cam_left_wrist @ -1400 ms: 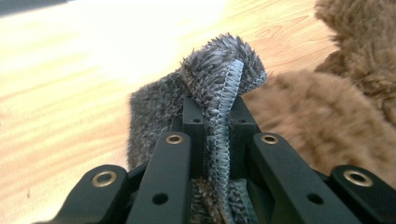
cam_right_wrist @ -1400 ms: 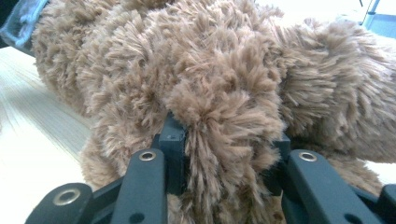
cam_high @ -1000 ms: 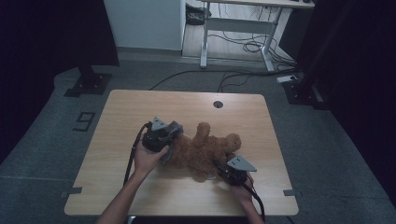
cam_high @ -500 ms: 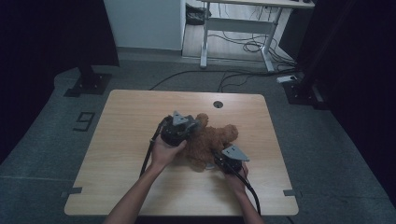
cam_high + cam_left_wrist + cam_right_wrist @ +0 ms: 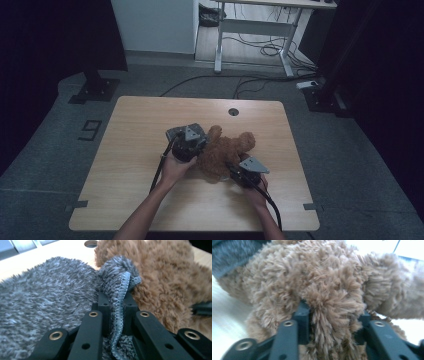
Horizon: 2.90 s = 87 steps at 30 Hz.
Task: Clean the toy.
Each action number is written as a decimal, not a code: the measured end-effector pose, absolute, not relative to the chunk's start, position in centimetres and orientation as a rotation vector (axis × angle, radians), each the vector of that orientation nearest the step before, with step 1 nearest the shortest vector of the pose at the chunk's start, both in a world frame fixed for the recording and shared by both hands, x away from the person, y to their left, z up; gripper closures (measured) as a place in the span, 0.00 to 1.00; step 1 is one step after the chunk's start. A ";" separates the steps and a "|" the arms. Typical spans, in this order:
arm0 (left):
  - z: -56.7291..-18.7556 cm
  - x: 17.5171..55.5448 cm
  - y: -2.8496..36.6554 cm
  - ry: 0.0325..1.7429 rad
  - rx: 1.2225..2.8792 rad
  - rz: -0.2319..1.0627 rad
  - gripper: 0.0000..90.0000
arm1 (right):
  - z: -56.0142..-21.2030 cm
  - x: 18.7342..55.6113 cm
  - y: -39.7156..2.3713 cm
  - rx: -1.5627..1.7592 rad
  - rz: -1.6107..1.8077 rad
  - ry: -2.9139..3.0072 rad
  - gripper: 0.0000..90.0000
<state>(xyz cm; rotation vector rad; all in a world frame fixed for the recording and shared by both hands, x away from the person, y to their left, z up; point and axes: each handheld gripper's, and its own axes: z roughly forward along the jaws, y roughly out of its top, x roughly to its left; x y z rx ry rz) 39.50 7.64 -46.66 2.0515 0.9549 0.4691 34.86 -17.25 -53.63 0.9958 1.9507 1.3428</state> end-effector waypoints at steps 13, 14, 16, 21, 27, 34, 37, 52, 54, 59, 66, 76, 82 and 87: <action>-48.7 35.5 9.6 0.922 1.939 0.465 0.91 | -52.3 33.4 -18.8 1.085 1.478 2.015 0.26; -48.7 35.4 9.7 0.920 1.935 0.465 0.91 | -52.2 33.5 -18.8 1.091 1.478 2.017 0.23; -48.8 35.1 9.7 0.915 1.939 0.475 0.91 | -52.1 33.9 -18.6 1.108 1.492 2.024 0.20; -48.8 35.0 9.9 0.923 1.934 0.462 0.91 | -52.5 34.6 -18.0 1.095 1.519 2.076 0.48; -47.1 34.7 9.9 0.939 1.921 0.386 0.90 | -53.3 33.6 -18.1 1.020 1.470 2.123 0.69; -42.2 34.0 5.0 0.803 1.924 0.412 0.89 | -54.3 32.4 -17.8 0.968 1.427 2.068 0.72; -40.6 34.2 1.5 0.734 1.954 0.412 0.89 | -54.4 32.0 -17.6 0.941 1.398 2.062 0.73; -44.3 36.7 -5.9 0.761 2.180 0.406 0.90 | -54.8 31.1 -17.1 0.895 1.317 2.042 0.74; -44.2 36.5 -4.6 0.768 2.173 0.433 0.90 | -54.8 31.0 -17.0 0.890 1.314 2.038 0.74; -44.2 36.4 -1.1 0.816 2.144 0.489 0.90 | -54.8 31.1 -17.1 0.893 1.317 2.046 0.74; -45.1 37.0 4.6 0.922 2.101 0.462 0.90 | -54.8 31.3 -17.3 0.907 1.341 2.050 0.74; -44.4 36.1 8.0 0.932 2.018 0.443 0.90 | -54.8 31.2 -17.1 0.882 1.321 2.054 0.74; -43.7 36.2 10.5 0.970 1.966 0.452 0.90 | -54.8 31.2 -17.1 0.882 1.325 2.054 0.74; -43.7 36.3 12.6 1.025 1.958 0.490 0.90 | -54.8 31.2 -17.1 0.886 1.325 2.055 0.74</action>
